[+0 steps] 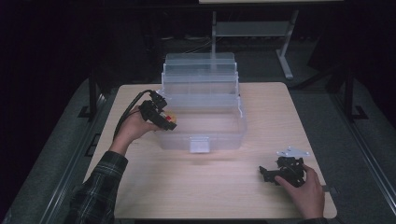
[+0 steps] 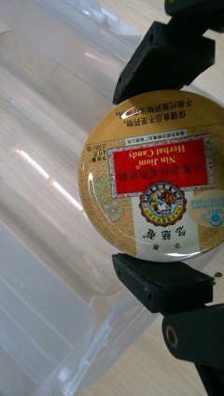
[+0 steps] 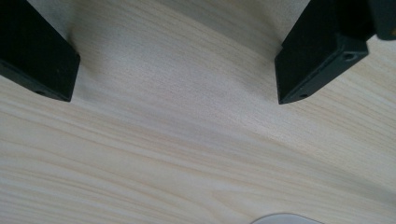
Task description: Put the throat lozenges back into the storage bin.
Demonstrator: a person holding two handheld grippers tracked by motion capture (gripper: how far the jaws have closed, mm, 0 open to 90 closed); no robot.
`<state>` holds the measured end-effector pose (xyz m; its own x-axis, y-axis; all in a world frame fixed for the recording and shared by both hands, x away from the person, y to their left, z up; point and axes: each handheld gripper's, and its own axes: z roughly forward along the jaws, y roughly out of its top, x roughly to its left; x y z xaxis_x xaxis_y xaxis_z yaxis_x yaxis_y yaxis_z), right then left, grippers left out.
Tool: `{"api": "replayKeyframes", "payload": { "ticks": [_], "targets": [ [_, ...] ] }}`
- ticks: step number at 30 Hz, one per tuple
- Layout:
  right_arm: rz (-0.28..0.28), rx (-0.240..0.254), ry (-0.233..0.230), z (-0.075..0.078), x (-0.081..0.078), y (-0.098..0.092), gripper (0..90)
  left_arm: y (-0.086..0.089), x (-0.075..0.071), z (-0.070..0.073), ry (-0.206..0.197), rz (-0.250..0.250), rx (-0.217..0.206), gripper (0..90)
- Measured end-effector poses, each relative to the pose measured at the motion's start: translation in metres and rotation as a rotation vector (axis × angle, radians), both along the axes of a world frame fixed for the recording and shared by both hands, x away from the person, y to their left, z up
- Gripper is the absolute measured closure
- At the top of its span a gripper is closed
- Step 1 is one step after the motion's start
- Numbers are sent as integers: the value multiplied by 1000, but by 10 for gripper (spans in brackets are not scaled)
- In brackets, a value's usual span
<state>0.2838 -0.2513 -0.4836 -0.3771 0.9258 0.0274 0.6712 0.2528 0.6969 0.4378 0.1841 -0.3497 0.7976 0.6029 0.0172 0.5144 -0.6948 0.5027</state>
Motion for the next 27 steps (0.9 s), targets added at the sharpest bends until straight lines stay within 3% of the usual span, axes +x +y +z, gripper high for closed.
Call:
{"api": "replayKeyframes", "payload": {
  "ticks": [14,27],
  "targets": [
    [0,1,1,0,0,0,0,6,-3,5,-21,6,-25,185],
    [0,1,0,0,0,0,0,23,-23,20,-66,22,-67,181]
  ]
}}
